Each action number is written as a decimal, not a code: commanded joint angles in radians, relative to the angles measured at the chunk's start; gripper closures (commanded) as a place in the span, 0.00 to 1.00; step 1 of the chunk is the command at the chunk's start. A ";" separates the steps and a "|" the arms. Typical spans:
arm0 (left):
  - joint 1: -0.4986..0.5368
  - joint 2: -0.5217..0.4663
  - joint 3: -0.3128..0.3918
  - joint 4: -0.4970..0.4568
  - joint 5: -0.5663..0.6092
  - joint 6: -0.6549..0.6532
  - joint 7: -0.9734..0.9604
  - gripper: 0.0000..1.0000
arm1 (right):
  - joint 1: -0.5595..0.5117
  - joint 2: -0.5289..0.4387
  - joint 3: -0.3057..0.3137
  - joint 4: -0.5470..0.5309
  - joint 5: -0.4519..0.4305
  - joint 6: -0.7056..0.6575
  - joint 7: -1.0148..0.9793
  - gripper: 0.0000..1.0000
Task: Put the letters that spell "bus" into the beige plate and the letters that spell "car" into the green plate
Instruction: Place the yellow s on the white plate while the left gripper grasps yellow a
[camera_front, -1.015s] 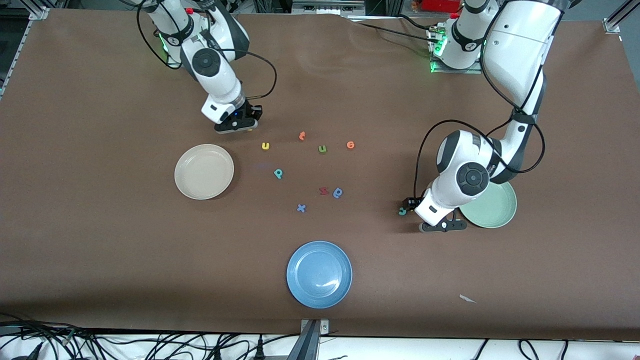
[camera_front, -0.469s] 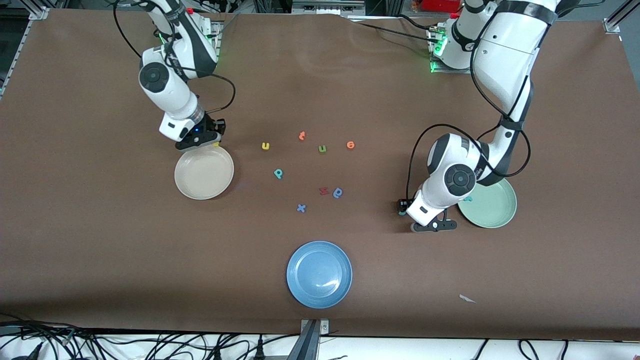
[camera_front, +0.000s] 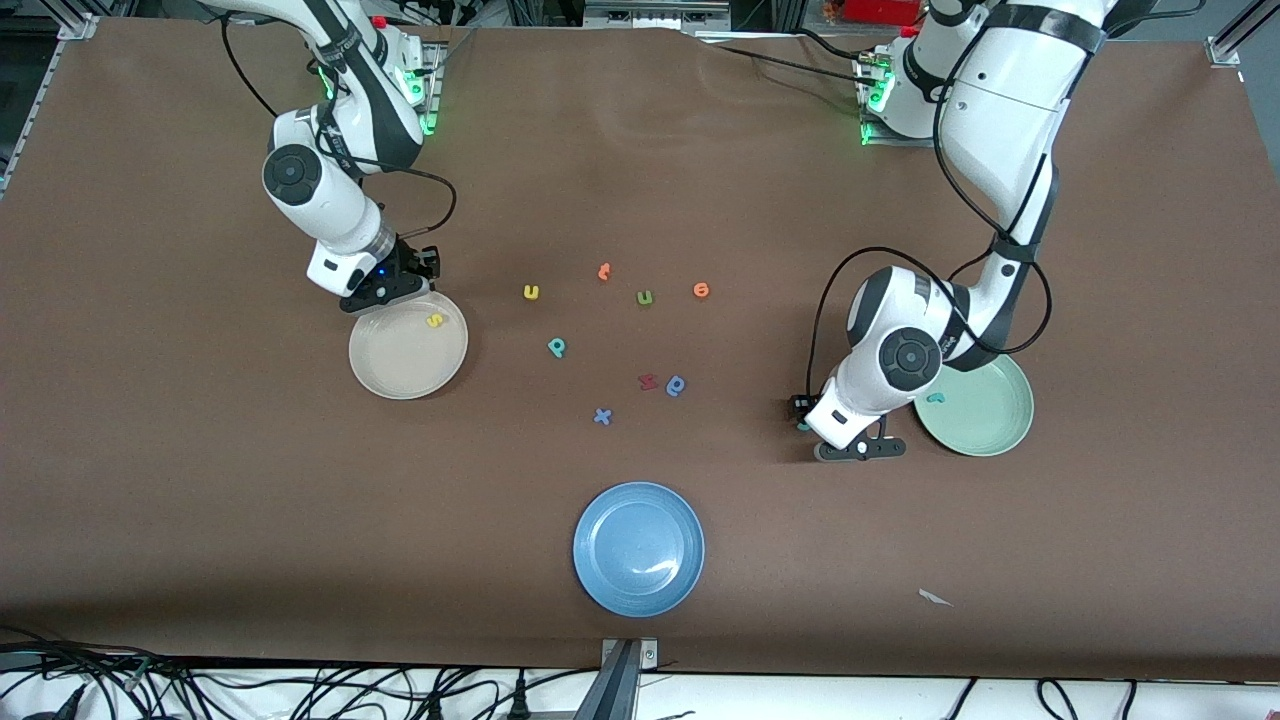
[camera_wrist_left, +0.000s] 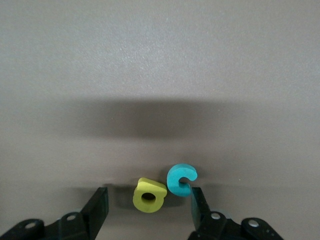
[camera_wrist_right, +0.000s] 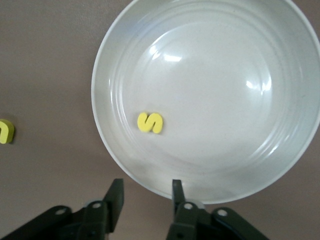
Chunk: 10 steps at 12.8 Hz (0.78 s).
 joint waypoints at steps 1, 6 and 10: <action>-0.015 -0.005 0.007 -0.008 0.020 0.000 -0.020 0.25 | -0.009 0.014 0.007 0.032 -0.007 -0.009 0.006 0.46; -0.015 0.003 0.009 -0.007 0.020 0.000 -0.020 0.42 | 0.109 0.069 0.012 0.104 -0.001 -0.009 0.225 0.46; -0.015 0.002 0.007 -0.007 0.018 0.000 -0.020 0.51 | 0.221 0.161 0.012 0.204 -0.004 0.003 0.395 0.45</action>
